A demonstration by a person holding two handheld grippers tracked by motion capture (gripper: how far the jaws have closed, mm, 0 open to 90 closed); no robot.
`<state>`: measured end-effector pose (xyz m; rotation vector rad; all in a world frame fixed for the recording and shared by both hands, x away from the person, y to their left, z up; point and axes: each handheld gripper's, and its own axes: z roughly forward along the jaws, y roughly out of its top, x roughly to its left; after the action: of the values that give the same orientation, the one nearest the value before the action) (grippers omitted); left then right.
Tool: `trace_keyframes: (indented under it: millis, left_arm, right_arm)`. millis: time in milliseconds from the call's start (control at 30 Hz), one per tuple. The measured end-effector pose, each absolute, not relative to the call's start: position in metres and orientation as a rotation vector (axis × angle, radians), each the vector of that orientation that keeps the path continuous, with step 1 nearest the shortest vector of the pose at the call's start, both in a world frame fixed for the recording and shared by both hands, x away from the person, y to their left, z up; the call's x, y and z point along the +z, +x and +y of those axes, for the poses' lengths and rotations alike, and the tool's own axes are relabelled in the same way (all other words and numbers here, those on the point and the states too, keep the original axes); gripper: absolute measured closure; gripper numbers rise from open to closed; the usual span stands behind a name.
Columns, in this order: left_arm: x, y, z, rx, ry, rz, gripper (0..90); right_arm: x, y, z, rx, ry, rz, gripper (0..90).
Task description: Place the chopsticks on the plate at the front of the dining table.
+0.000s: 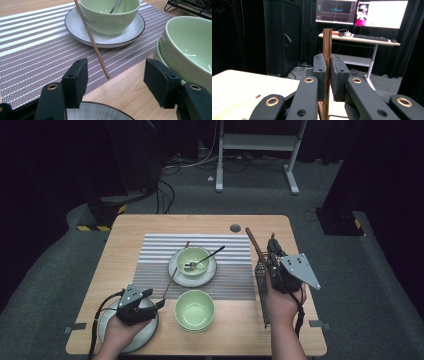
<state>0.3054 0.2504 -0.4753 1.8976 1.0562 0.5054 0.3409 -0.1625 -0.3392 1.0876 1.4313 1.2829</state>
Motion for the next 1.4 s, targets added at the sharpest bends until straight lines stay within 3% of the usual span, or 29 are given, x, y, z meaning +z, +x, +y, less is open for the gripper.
trace_keyframes:
  millis: [1400]
  left_arm:
    - [-0.474, 0.305, 0.252, 0.516, 1.890, 1.049, 36.4]
  right_arm:
    - [-0.294, 0.327, -0.149, 1.325, 0.964, 1.350, 83.4]
